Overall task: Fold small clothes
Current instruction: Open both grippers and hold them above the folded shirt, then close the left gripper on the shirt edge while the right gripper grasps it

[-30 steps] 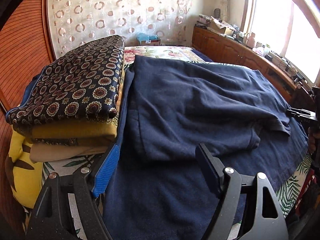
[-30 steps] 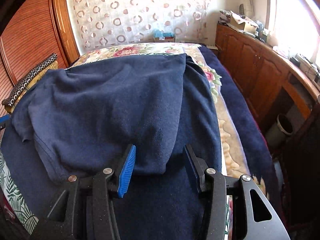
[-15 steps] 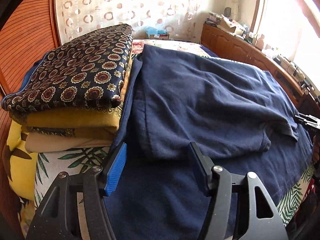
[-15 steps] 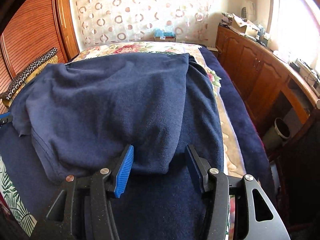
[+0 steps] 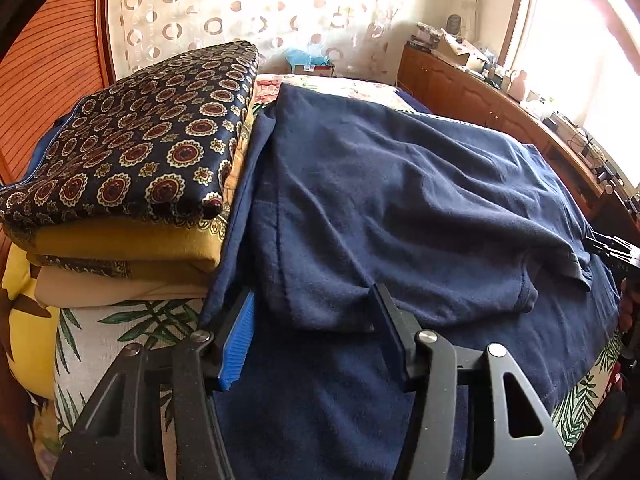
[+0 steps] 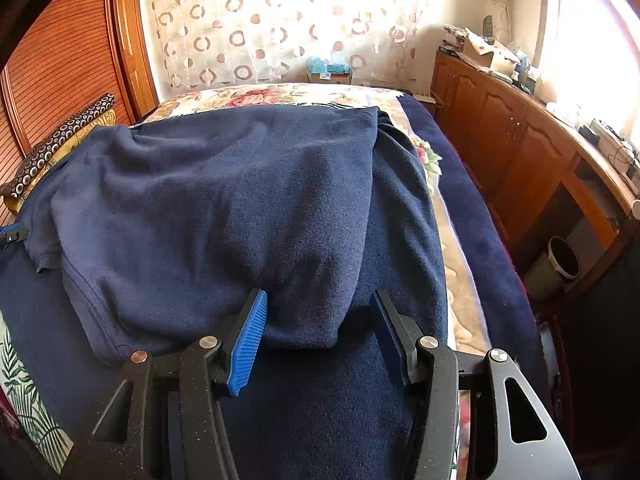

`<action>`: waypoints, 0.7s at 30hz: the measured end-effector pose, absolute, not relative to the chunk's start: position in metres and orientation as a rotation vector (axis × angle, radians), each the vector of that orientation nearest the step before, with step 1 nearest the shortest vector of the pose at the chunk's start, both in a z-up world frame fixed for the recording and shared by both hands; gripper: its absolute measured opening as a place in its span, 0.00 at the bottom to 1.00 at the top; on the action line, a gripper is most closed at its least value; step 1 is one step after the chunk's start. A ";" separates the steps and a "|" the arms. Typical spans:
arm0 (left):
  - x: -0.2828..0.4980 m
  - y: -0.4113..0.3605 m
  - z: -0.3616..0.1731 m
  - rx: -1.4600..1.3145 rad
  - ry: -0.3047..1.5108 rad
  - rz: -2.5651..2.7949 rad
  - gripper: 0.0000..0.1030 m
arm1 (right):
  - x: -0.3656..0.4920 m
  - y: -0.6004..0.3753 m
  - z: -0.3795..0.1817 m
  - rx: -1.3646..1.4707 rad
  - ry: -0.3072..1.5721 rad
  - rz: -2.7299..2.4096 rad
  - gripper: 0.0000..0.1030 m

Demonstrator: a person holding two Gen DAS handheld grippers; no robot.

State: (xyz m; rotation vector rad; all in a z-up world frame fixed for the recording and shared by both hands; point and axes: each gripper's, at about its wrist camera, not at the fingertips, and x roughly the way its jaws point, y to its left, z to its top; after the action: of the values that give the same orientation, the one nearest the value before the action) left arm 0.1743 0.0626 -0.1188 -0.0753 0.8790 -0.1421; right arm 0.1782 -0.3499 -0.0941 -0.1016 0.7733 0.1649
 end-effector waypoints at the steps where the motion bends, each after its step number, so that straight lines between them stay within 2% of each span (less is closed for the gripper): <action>1: 0.175 0.061 -0.119 -0.070 0.879 -0.141 0.48 | 0.178 -0.350 -0.094 -0.101 0.773 0.165 0.54; 5: 0.177 0.056 -0.118 -0.043 0.879 -0.147 0.15 | 0.178 -0.350 -0.094 -0.102 0.773 0.164 0.54; 8: 0.175 0.053 -0.116 -0.031 0.865 -0.148 0.08 | 0.178 -0.350 -0.094 -0.102 0.773 0.165 0.54; 13: 0.165 0.061 -0.094 -0.078 0.758 -0.137 0.07 | 0.178 -0.350 -0.094 -0.102 0.773 0.165 0.54; 21: 0.166 0.067 -0.090 -0.098 0.749 -0.132 0.07 | 0.178 -0.350 -0.094 -0.103 0.773 0.165 0.54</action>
State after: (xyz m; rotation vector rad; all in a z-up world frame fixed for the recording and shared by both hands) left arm 0.1658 0.0666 -0.0903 -0.0982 0.7487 -0.1318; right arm 0.1779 -0.3504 -0.0945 -0.1029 0.7733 0.1646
